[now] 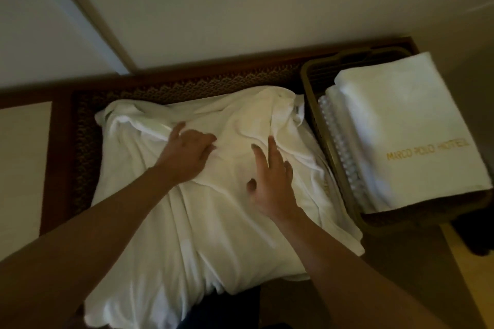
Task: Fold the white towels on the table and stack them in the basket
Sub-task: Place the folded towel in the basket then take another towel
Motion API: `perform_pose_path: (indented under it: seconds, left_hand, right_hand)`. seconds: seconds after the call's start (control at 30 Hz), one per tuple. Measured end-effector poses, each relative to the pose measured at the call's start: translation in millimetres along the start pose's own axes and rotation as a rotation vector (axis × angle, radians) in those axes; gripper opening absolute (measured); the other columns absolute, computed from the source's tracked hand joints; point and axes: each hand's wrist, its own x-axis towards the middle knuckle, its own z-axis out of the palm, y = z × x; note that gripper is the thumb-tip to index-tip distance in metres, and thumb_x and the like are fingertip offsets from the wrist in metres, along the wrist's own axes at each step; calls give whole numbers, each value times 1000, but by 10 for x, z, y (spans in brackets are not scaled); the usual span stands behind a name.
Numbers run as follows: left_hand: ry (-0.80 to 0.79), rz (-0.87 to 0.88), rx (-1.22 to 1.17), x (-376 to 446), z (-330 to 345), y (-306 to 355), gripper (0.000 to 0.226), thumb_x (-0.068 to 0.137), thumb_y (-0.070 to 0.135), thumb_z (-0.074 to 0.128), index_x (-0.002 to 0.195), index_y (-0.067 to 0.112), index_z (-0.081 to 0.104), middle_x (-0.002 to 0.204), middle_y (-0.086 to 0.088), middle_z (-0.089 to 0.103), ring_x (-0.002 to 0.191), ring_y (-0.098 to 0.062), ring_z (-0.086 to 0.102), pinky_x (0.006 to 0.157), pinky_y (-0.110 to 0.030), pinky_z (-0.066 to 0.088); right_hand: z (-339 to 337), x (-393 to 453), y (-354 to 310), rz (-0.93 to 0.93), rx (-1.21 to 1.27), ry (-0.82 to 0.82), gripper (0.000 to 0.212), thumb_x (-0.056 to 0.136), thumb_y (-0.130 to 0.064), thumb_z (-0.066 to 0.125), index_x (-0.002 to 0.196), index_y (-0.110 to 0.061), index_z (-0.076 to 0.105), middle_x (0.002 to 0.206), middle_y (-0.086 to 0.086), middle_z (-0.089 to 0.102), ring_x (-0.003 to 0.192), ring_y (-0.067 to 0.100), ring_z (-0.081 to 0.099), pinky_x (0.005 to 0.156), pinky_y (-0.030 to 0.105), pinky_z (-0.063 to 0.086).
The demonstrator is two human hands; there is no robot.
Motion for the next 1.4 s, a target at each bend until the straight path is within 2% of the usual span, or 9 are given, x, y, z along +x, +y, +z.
perform_pose_path:
  seconds: [0.13, 0.27, 0.37, 0.5, 0.57, 0.7, 0.97, 1.3, 1.4]
  left_hand:
    - [-110, 289, -254, -646, -190, 693, 36, 102, 34, 44, 117, 13, 69, 98, -2, 72, 85, -19, 68, 75, -32, 56]
    - [-24, 329, -319, -1384, -396, 1260, 31, 101, 34, 49, 117, 15, 68, 91, 13, 62, 81, 0, 52, 75, -9, 36]
    - [-142, 203, -325, -1977, -515, 1416, 45, 95, 54, 58, 131, 29, 57, 104, 20, 55, 89, 6, 49, 78, -18, 43]
    - [-356, 20, -58, -2657, -529, 1323, 51, 95, 48, 63, 143, 34, 52, 143, 11, 46, 115, -15, 58, 87, -32, 51]
    - [-367, 27, 19, -2930, -622, 1294, 27, 99, 36, 55, 123, 29, 67, 131, 9, 59, 107, -20, 63, 79, -32, 47]
    - [-259, 117, -127, -3502, -946, 1198, 36, 87, 36, 41, 98, 20, 71, 82, 5, 65, 80, -18, 59, 75, -35, 42]
    - [-147, -323, -506, -5052, -1519, 327, 24, 99, 11, 54, 99, 27, 72, 94, 10, 70, 87, -4, 63, 76, -29, 53]
    - [134, -976, -553, -7743, -1871, -1442, 23, 100, 14, 51, 103, 28, 68, 99, 3, 66, 91, -18, 60, 73, -36, 43]
    - [254, -1042, -598, -8062, -1965, -1611, 27, 102, 15, 46, 106, 31, 66, 97, 4, 65, 90, -17, 59, 68, -34, 42]
  right_hand:
    - [-221, -232, -68, -316, -156, 131, 88, 81, -25, 65, 159, -30, 25, 171, 9, -4, 158, 30, 2, 118, 62, 17]
    - [-328, -850, 39, -550, -274, 16, 28, 85, -30, 56, 110, -21, 66, 136, 2, 63, 148, 28, 37, 119, 61, 16]
    - [-381, -1521, -14, -428, -236, -129, 34, 92, -37, 42, 111, -17, 62, 99, 2, 70, 100, 29, 66, 100, 46, 45]
    - [-296, -2393, -264, -506, -18, -8, 29, 96, -37, 49, 105, -14, 63, 85, 3, 66, 75, 24, 61, 66, 40, 49]
    - [-203, -2740, -409, -520, 36, 17, 28, 98, -40, 53, 102, -14, 64, 84, 2, 63, 74, 22, 59, 64, 38, 47]
    - [-81, -3162, -576, -349, -60, -174, 23, 96, -37, 63, 107, -17, 59, 94, -3, 53, 88, 20, 56, 72, 32, 40]
    - [494, -3509, -1430, -65, -111, -129, 18, 90, -36, 66, 91, -18, 65, 87, -3, 65, 79, 19, 61, 69, 36, 51]
    - [1948, -3850, -3566, -179, -72, -316, 11, 96, -19, 64, 86, -23, 64, 83, -1, 60, 81, 21, 59, 74, 32, 43]
    - [2173, -3970, -3877, -177, -112, -199, 19, 95, -11, 59, 110, -12, 71, 102, 11, 67, 99, 30, 62, 80, 32, 42]
